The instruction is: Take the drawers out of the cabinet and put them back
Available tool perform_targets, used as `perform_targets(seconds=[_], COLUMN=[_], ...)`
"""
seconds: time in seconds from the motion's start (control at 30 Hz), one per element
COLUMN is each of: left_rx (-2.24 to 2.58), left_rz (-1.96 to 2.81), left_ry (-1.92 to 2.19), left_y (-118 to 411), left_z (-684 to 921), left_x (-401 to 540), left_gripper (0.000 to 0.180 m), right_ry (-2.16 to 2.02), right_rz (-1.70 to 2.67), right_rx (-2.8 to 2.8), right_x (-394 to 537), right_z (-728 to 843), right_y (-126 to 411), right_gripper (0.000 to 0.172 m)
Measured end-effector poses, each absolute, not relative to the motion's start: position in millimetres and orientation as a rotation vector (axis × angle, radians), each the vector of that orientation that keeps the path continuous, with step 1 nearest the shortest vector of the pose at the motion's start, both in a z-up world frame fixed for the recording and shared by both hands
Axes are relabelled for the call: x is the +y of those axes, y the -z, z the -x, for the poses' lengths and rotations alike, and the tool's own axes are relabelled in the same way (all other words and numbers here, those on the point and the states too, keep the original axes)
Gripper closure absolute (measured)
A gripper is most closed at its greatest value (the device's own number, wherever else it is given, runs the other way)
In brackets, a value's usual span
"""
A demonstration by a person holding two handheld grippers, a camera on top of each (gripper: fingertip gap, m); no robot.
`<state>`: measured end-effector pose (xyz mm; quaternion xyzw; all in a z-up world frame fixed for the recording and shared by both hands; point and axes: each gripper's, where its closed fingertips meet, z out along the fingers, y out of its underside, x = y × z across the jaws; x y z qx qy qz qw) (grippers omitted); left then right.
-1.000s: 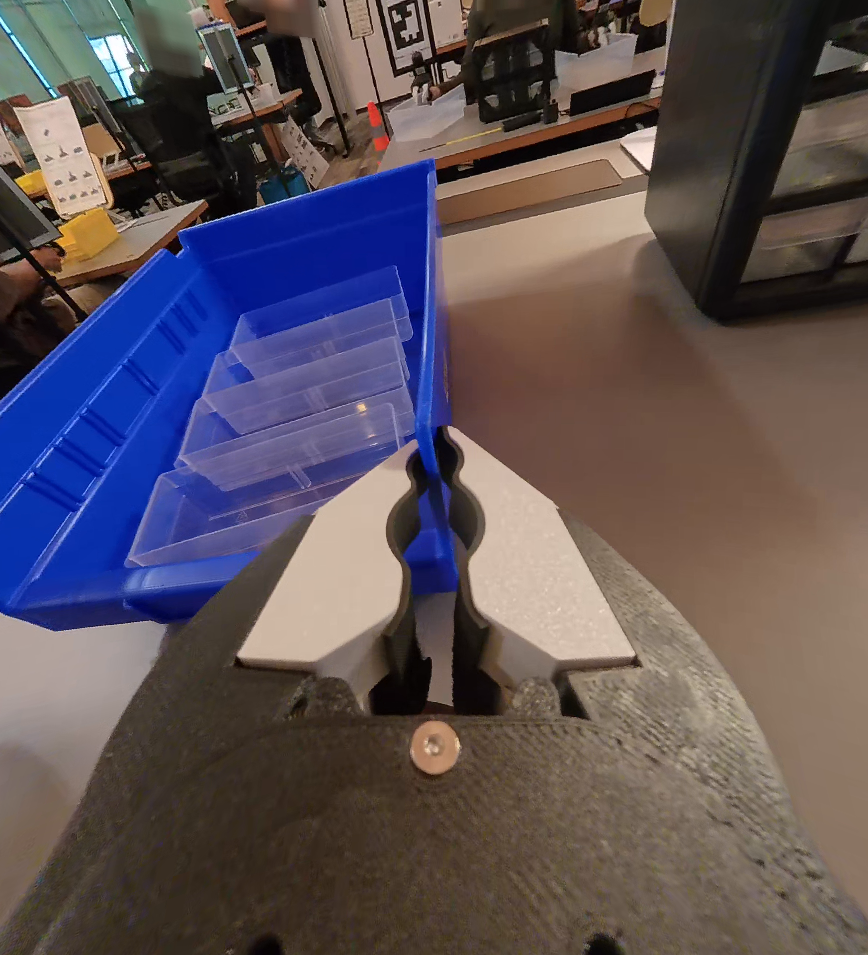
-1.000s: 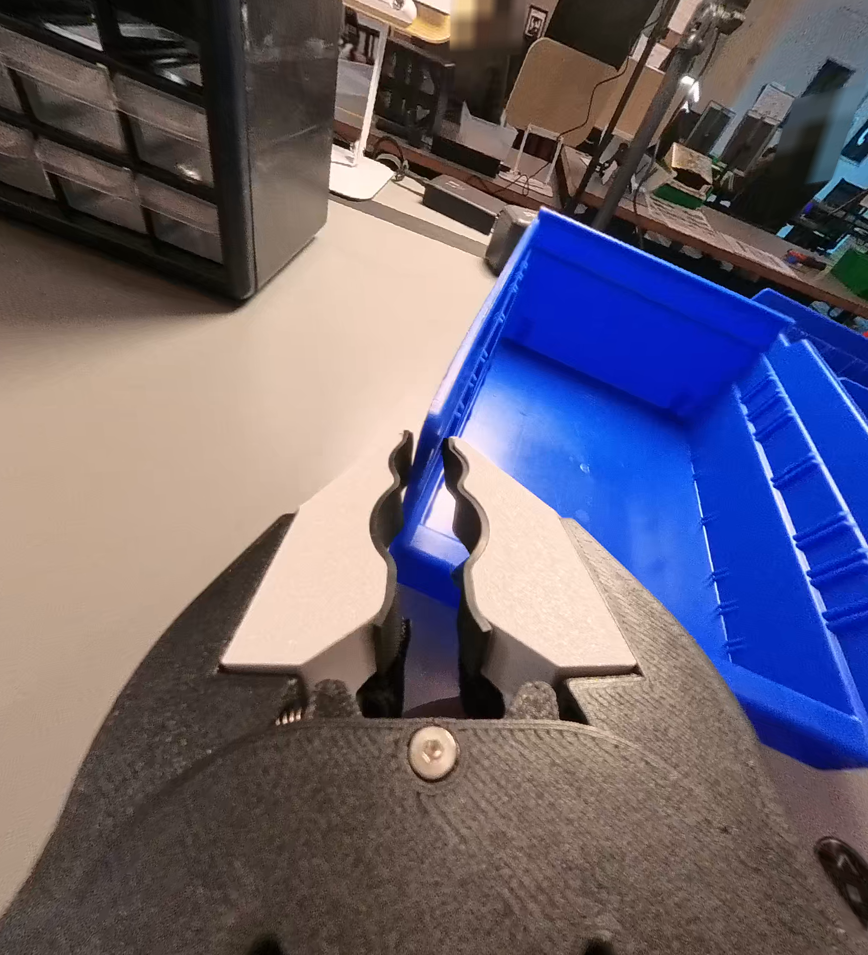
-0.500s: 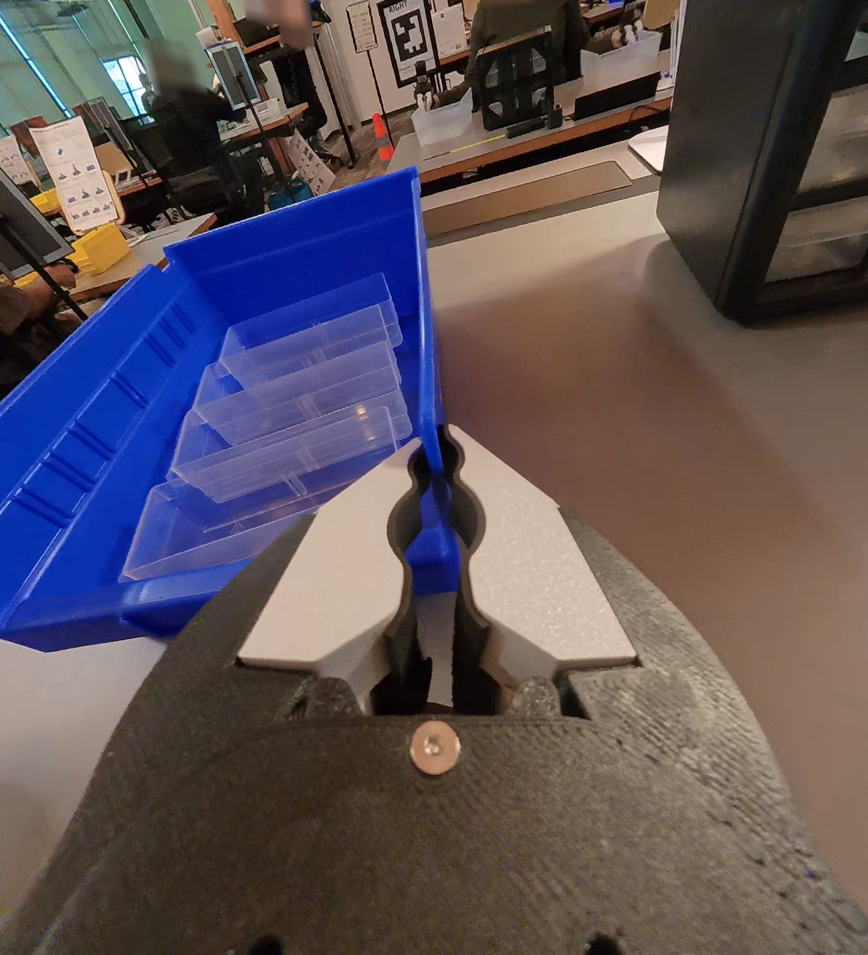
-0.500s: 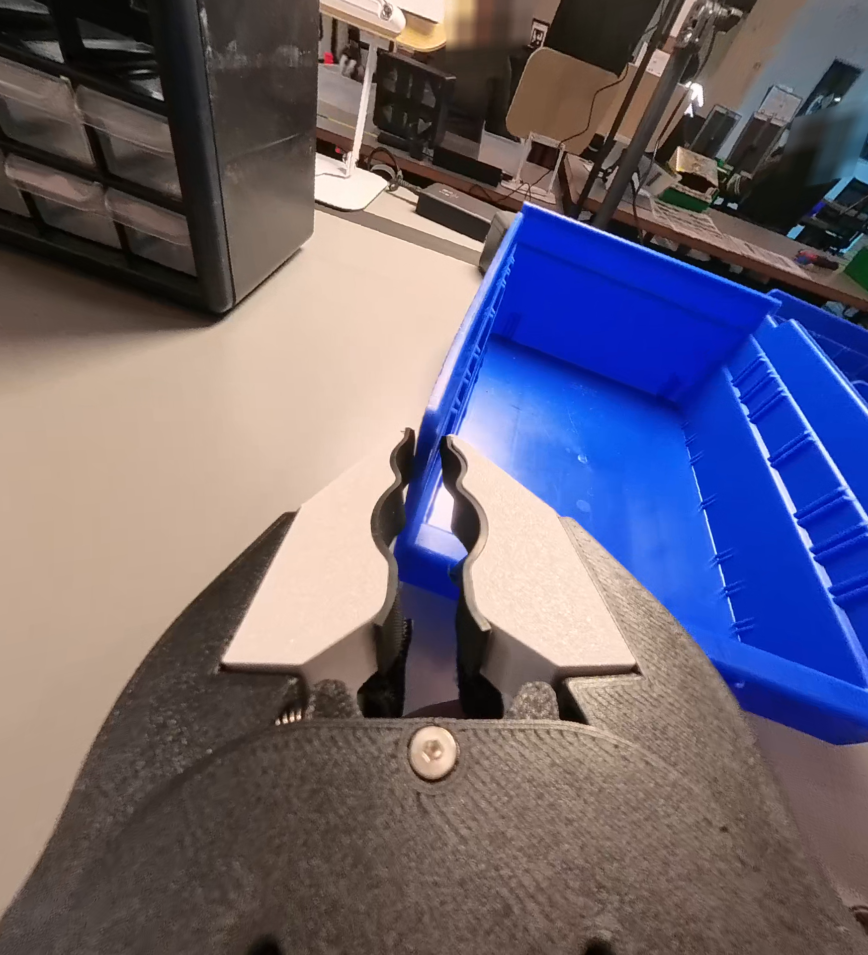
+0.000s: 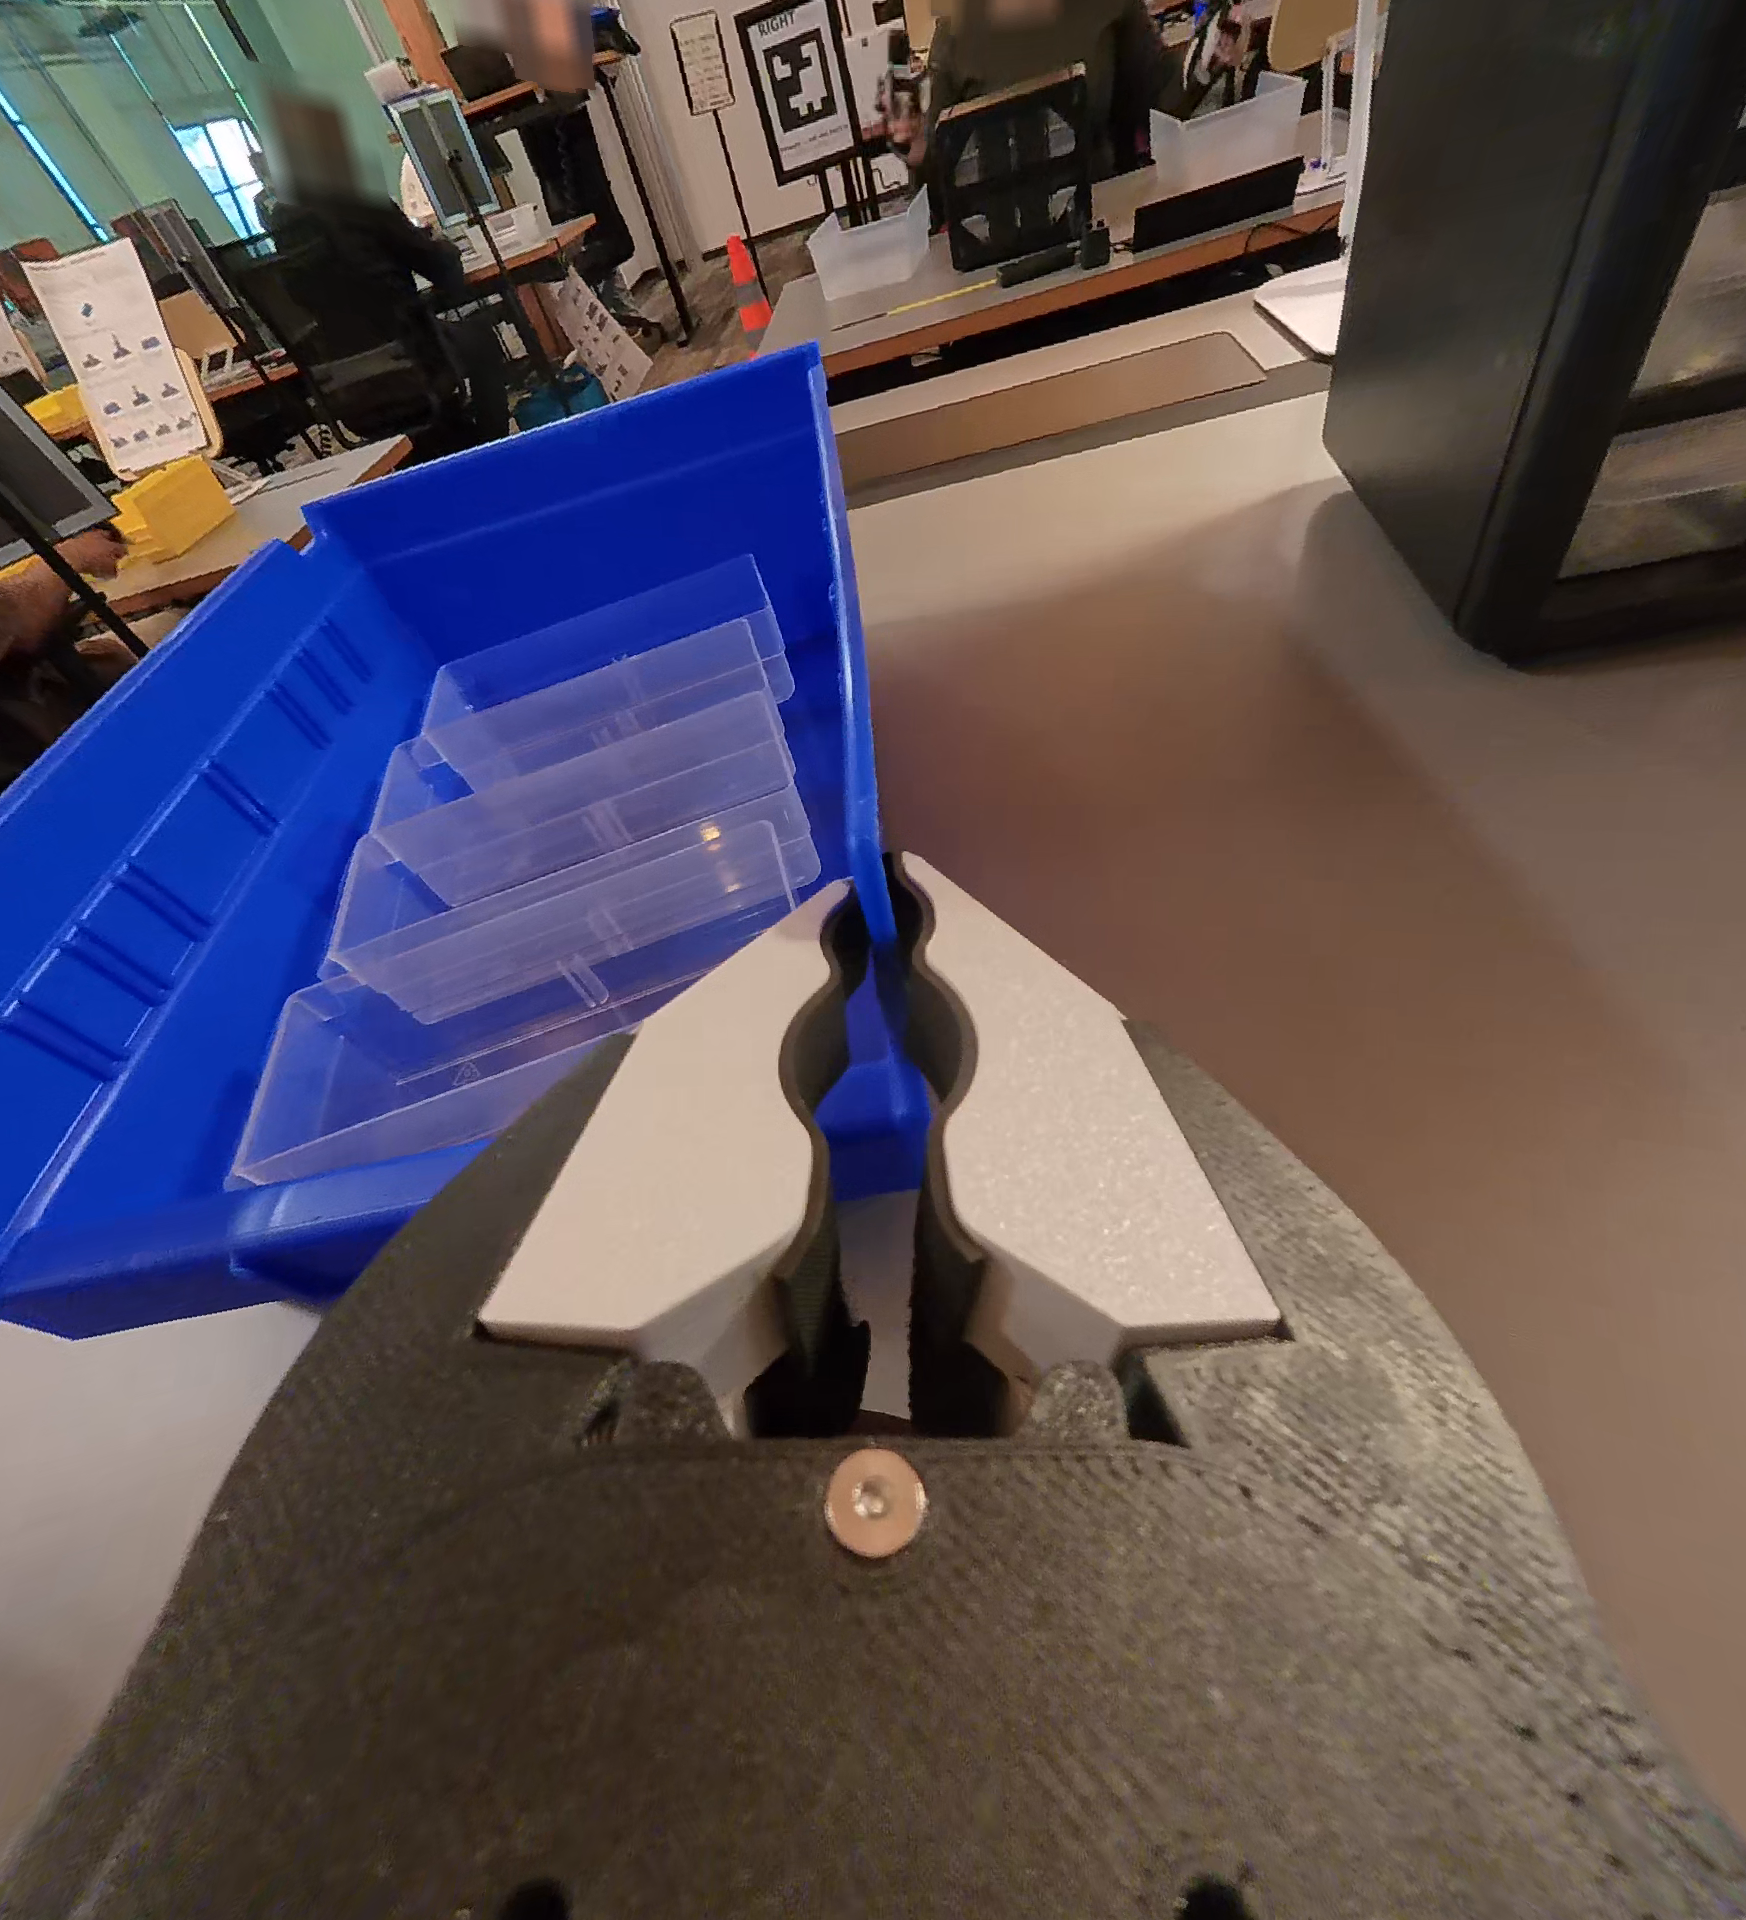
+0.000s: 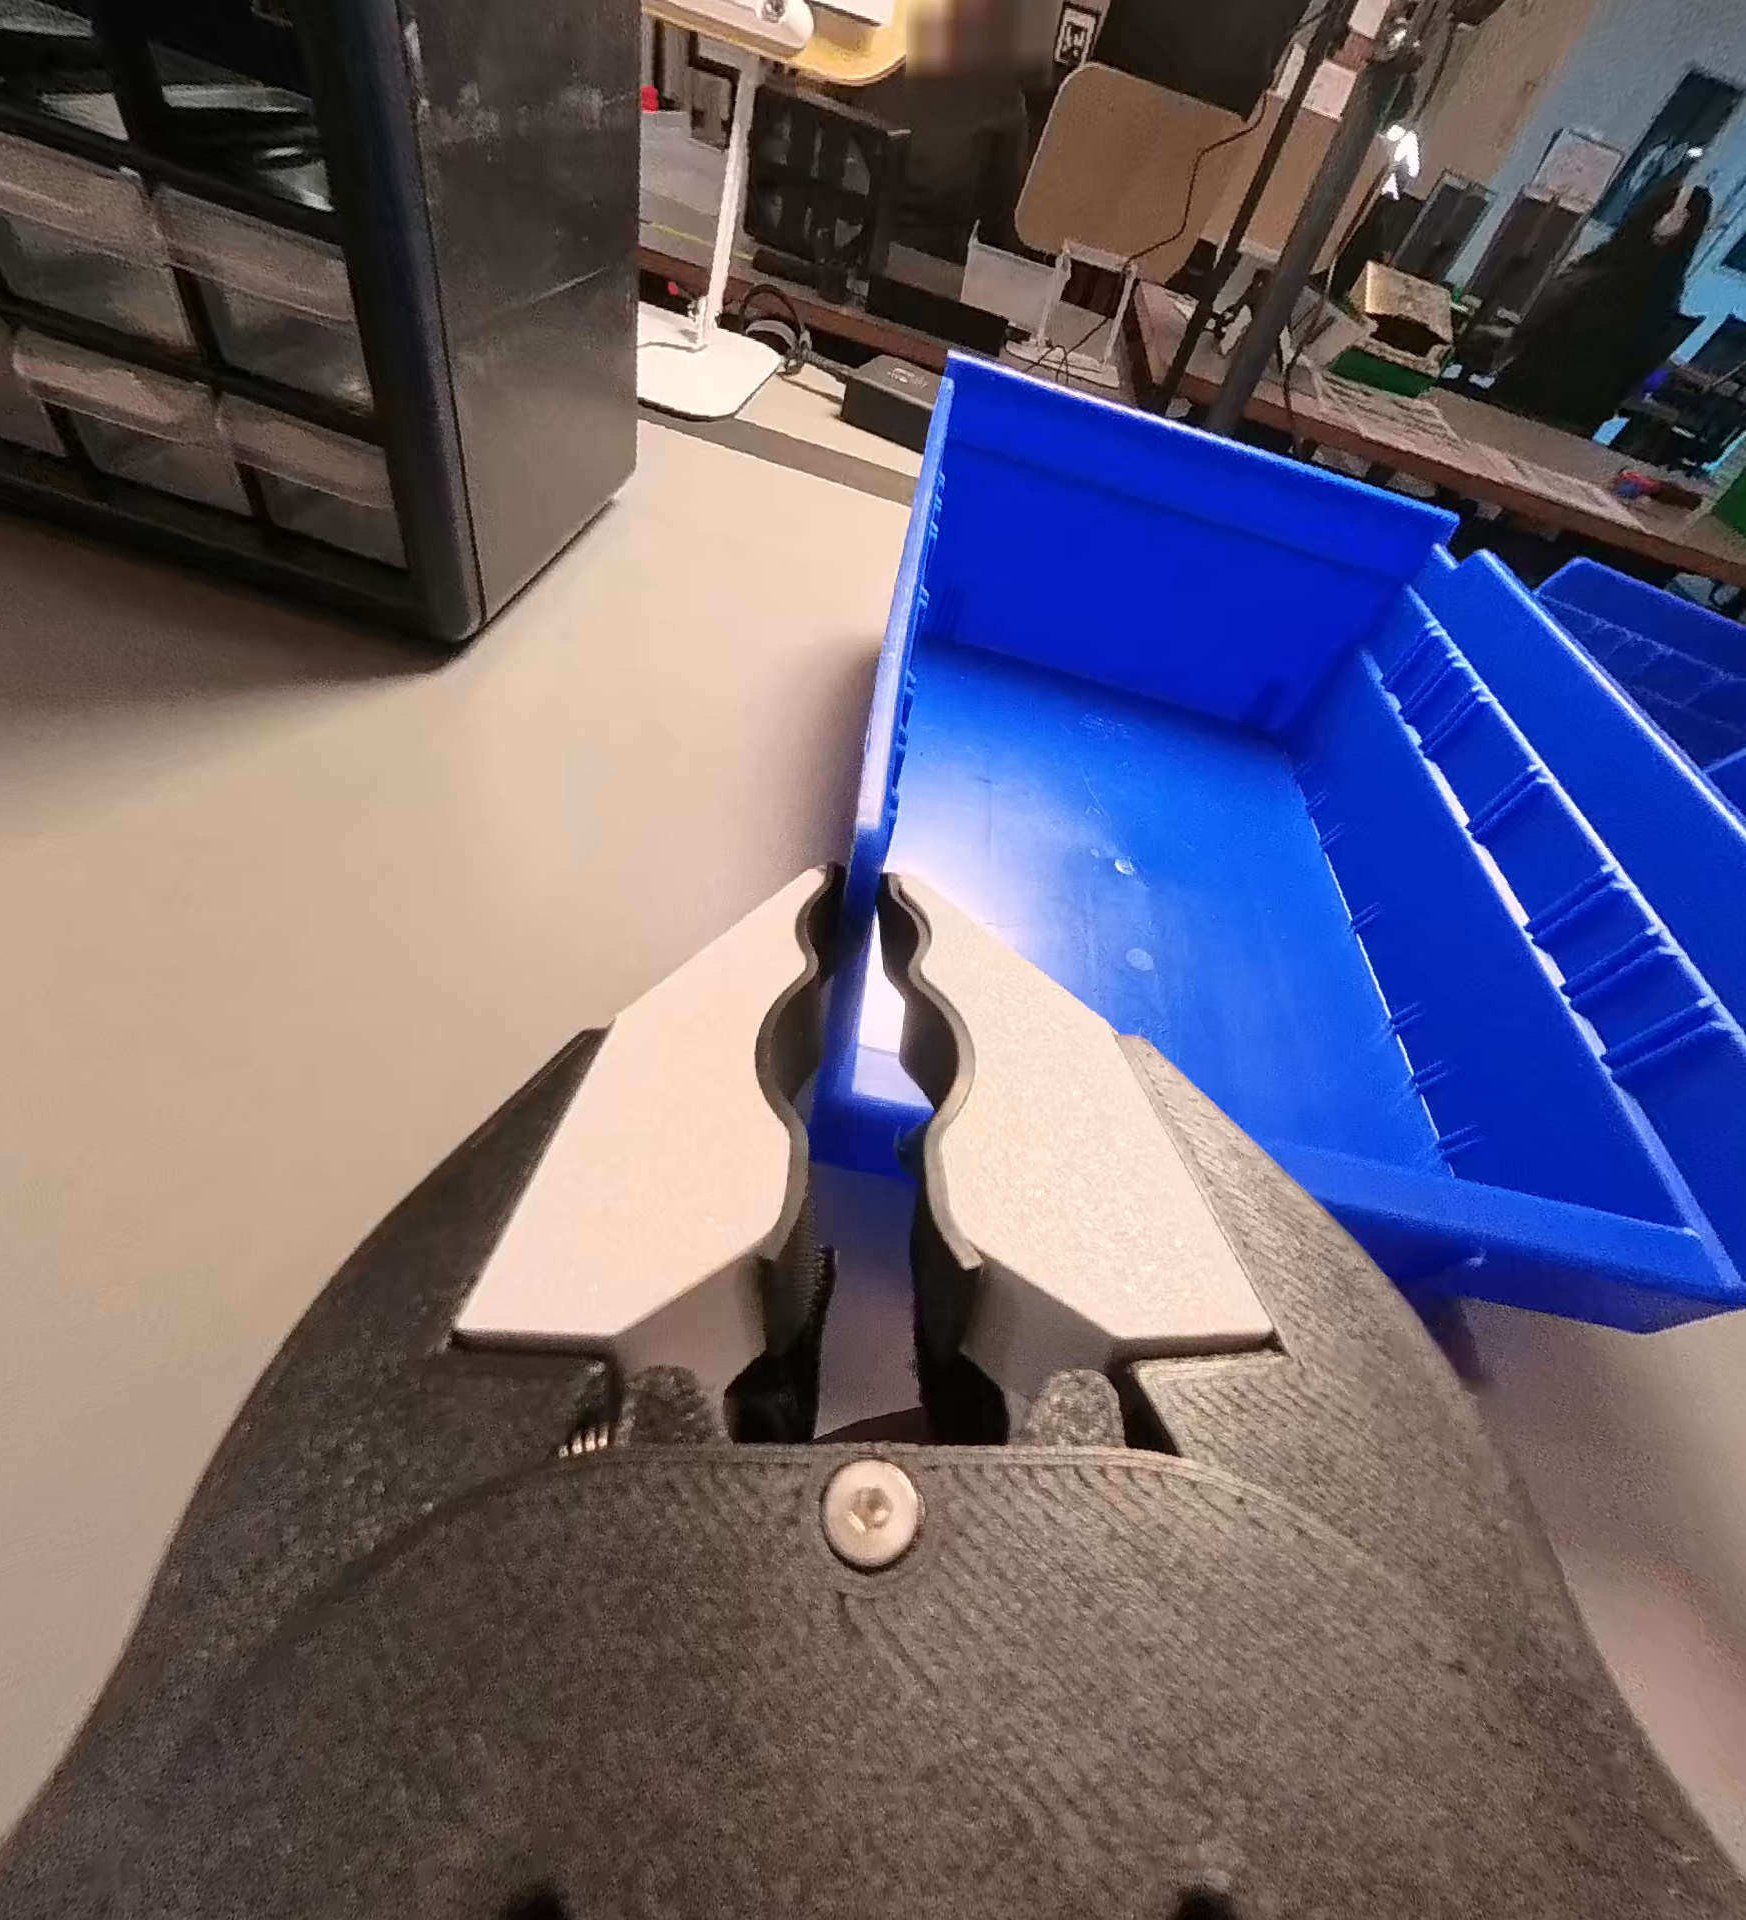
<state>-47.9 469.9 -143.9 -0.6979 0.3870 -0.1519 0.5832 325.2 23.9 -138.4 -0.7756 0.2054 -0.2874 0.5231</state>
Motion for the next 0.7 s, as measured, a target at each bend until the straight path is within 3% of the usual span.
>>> perform_targets(seconds=[0.7], left_rx=[0.908], left_rz=[1.632], left_ry=[0.348], left_y=[143.9], left_z=[71.6], left_x=[484.4], left_gripper=[0.178], right_ry=[0.847], right_rz=[1.803], right_rx=[0.672], right_x=[-6.3], right_z=[-339.1], right_y=[137.7], right_gripper=[0.166])
